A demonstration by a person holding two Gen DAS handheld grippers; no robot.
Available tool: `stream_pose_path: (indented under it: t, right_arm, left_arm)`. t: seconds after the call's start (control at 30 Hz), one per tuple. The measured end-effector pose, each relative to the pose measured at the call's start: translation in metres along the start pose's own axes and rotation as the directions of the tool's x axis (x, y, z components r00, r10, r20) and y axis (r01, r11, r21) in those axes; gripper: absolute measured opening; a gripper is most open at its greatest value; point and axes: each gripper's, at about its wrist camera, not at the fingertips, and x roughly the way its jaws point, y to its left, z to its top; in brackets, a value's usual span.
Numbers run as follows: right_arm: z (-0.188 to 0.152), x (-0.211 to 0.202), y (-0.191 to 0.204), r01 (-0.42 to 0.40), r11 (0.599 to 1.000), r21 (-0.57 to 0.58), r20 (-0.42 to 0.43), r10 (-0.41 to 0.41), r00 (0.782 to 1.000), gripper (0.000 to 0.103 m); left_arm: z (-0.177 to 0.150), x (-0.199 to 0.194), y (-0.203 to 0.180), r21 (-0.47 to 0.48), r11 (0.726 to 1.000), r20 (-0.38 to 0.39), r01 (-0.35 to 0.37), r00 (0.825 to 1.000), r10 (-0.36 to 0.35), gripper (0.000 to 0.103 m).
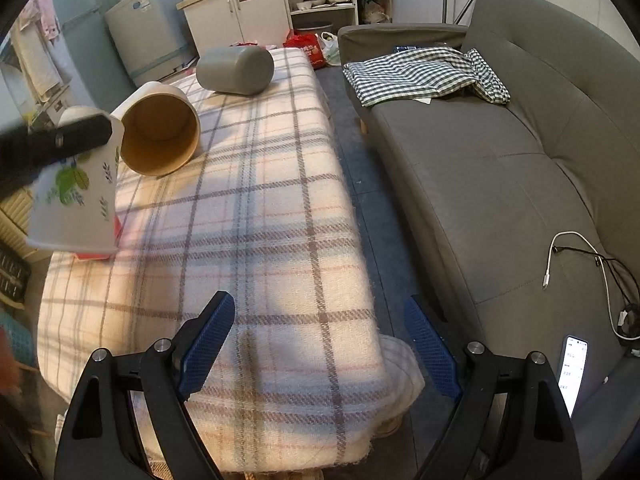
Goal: Flip cup upside down
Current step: 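Lift and turn the white cup rim-down with the left tool, lower onto table, then open the left tool and pull it back from the cup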
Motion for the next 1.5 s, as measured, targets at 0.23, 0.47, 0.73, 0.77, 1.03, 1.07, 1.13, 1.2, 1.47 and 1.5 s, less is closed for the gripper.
stream_pose_path:
  t: [0.23, 0.47, 0.73, 0.77, 1.03, 1.07, 1.13, 1.2, 1.47, 1.5]
  right_arm:
    - [0.0, -0.002, 0.001, 0.015, 1.0, -0.011, 0.004, -0.015, 1.0, 0.087]
    - [0.003, -0.014, 0.008, 0.019, 1.0, -0.025, 0.025, -0.018, 1.0, 0.087]
    - [0.005, -0.048, 0.022, -0.026, 0.998, -0.055, 0.094, 0.031, 0.995, 0.087]
    - [0.005, -0.055, 0.024, -0.031, 0.998, -0.062, 0.111, 0.037, 0.993, 0.087]
    - [-0.015, -0.107, 0.042, -0.075, 0.989, -0.129, 0.251, 0.105, 0.962, 0.087]
    - [-0.02, -0.111, 0.045, -0.084, 0.987, -0.137, 0.262, 0.118, 0.958, 0.087]
    - [-0.032, -0.118, 0.049, -0.102, 0.984, -0.147, 0.287, 0.141, 0.948, 0.087]
    - [-0.042, -0.122, 0.052, -0.116, 0.981, -0.157, 0.305, 0.16, 0.939, 0.087]
    - [-0.061, -0.131, 0.065, -0.107, 0.973, -0.205, 0.342, 0.174, 0.924, 0.097]
    - [-0.061, -0.13, 0.064, -0.111, 0.974, -0.198, 0.34, 0.174, 0.924, 0.098]
  left_arm:
    - [-0.045, -0.01, -0.015, 0.103, 0.993, 0.092, -0.052, 0.995, 0.042, 0.057]
    - [-0.053, -0.031, -0.004, 0.087, 0.996, 0.009, -0.011, 1.0, 0.011, 0.06]
    - [-0.059, -0.067, 0.001, 0.072, 0.997, -0.002, -0.02, 1.0, 0.02, 0.088]
    - [-0.057, -0.074, 0.002, 0.065, 0.998, 0.006, -0.016, 1.0, 0.015, 0.088]
    - [-0.062, -0.122, 0.026, -0.023, 0.997, 0.082, -0.07, 0.994, 0.072, 0.096]
    - [-0.064, -0.124, 0.029, -0.033, 0.996, 0.08, -0.082, 0.993, 0.084, 0.096]
    - [-0.071, -0.125, 0.035, -0.046, 0.993, 0.062, -0.107, 0.992, 0.109, 0.096]
    - [-0.076, -0.127, 0.039, -0.05, 0.991, 0.053, -0.127, 0.99, 0.13, 0.096]
    - [-0.096, -0.138, 0.045, -0.062, 0.976, 0.083, -0.208, 0.973, 0.213, 0.103]
    - [-0.097, -0.14, 0.046, -0.066, 0.975, 0.085, -0.211, 0.973, 0.216, 0.103]
